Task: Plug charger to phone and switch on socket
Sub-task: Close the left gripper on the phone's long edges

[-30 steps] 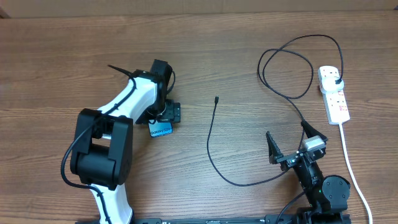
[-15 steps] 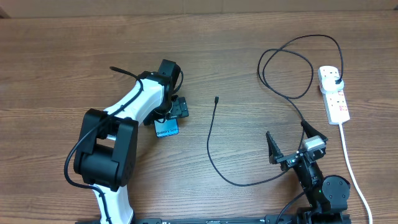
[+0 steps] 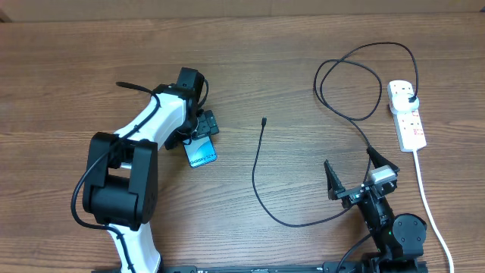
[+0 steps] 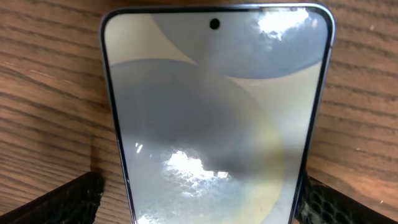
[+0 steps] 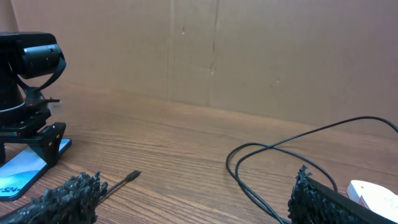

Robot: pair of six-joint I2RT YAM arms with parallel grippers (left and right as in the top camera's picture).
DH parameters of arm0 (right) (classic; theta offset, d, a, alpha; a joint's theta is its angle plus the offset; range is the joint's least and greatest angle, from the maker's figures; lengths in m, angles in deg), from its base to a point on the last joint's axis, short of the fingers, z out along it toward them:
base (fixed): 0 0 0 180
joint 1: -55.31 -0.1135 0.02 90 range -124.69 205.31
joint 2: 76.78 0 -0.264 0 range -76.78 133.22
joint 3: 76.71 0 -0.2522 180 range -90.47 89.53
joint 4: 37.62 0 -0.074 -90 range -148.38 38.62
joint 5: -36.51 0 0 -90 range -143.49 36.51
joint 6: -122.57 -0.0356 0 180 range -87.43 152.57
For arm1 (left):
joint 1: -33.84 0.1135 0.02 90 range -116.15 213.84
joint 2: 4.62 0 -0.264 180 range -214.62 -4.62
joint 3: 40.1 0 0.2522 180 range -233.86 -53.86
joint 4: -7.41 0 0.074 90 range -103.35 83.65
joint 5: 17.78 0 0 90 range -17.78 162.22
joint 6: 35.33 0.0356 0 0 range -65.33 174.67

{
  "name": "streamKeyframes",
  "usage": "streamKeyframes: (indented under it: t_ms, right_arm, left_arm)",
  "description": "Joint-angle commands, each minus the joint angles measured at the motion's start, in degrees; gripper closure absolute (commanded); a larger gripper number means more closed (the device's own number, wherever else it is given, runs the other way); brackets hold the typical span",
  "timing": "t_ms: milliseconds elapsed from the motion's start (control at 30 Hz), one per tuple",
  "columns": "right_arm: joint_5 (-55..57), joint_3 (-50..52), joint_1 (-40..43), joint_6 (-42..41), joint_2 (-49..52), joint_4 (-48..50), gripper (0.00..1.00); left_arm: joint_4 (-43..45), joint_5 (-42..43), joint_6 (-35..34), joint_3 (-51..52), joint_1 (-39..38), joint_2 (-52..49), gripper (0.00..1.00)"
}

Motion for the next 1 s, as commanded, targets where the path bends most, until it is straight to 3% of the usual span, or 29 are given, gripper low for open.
streamKeyframes:
  t_ms: [0,167,367,967]
  right_arm:
    - [0.15,0.61,-0.15,0.07,-0.63,0.33,0.0]
    - [0.15,0.61,-0.15,0.07,-0.61,0.33,0.0]
    - [0.15,0.61,-0.15,0.07,-0.63,0.33,0.0]
    - [0.15,0.61,-0.15,0.07,-0.63,0.35,0.0]
  left_arm:
    - [-1.18,0.98,1.31,0.55,-0.28,-2.03,0.0]
    - [-3.34,1.57,1.22,0.57,-1.36,-2.03,0.05]
    - [-2.27,4.04,-0.28,0.57,-1.77,-2.03,0.0]
    - [-0.33,4.76,-1.64,0.55,-0.39,-2.03,0.0]
